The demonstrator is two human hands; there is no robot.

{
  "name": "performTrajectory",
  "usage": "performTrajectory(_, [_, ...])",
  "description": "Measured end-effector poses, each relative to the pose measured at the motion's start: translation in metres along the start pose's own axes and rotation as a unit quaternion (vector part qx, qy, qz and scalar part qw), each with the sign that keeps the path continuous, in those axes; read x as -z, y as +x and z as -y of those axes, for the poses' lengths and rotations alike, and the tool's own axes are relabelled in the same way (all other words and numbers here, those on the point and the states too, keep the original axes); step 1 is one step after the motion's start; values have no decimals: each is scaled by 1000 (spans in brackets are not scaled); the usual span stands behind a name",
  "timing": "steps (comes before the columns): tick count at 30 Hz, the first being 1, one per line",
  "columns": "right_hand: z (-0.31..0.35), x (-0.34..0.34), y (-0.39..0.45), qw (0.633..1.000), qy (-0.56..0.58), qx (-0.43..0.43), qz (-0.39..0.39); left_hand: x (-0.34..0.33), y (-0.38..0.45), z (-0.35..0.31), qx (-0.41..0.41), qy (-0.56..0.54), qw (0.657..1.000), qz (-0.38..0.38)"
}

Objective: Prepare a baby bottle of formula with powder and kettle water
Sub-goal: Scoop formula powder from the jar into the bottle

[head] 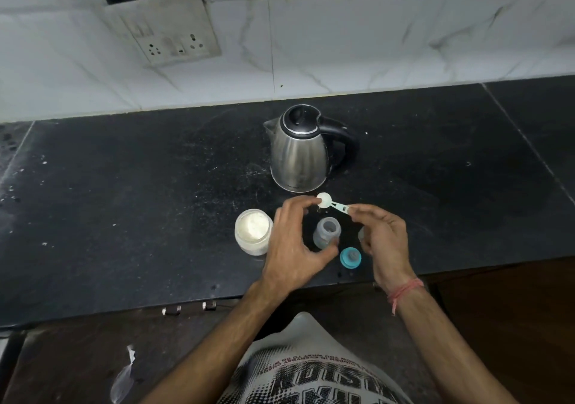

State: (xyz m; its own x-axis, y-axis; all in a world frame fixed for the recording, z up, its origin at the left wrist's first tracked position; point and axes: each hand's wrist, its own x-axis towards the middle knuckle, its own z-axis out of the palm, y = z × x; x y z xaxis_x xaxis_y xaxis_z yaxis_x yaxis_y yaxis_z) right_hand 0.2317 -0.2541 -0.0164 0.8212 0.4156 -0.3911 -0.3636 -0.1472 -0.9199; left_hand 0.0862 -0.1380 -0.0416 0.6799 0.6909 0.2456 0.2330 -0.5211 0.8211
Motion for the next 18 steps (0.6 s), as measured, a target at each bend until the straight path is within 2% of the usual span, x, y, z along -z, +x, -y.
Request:
performTrajectory(8, [-10, 17, -4, 999, -10, -9, -42, -27, -5, 16, 39, -29, 999, 15])
performTrajectory(18, [-18, 26, -2, 997, -7, -39, -64, -40, -3, 32, 83, -8, 995, 51])
